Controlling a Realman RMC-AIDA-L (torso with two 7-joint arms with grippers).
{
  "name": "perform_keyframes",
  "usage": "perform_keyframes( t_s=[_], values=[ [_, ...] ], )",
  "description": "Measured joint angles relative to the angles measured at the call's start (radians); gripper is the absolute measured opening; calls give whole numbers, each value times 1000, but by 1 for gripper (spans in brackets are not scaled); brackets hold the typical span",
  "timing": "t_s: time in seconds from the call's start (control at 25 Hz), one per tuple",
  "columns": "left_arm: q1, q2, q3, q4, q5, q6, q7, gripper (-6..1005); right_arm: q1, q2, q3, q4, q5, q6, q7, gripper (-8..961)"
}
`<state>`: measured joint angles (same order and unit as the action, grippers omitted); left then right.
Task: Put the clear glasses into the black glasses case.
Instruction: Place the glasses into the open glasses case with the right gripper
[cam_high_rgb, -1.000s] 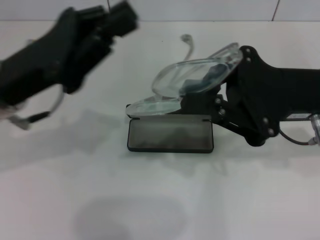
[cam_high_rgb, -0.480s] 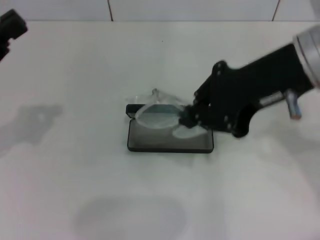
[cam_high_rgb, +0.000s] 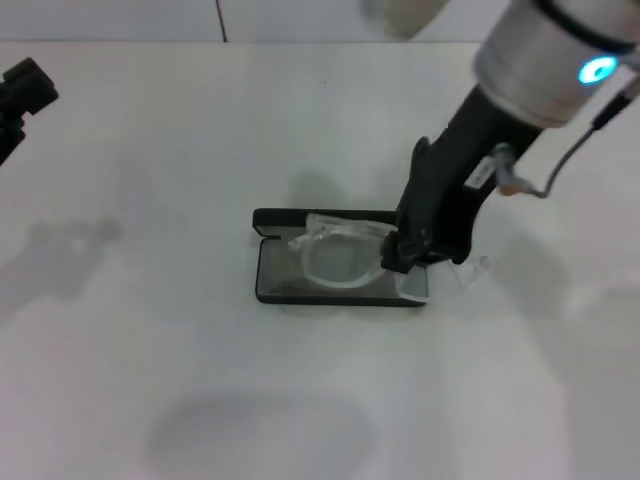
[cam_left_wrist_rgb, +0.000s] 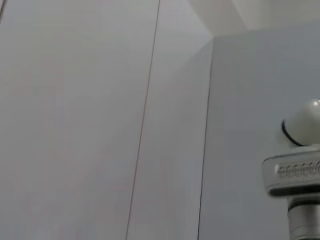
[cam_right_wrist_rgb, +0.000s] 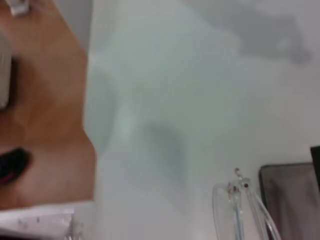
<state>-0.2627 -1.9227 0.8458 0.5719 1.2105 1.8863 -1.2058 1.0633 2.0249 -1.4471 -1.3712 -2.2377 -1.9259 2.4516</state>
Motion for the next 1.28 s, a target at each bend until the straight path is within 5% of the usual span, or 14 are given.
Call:
perform_keyframes(
  t_s=[0.44,1.28],
  values=[
    [-28,-1,-5,-7,15,-12,9,72,81,3,-220,227,-66,211,-10,48],
    [-39,-10,-5,-21,17,-38,15,71,85,3,-455,312,-51,493,-1,49]
  ],
)
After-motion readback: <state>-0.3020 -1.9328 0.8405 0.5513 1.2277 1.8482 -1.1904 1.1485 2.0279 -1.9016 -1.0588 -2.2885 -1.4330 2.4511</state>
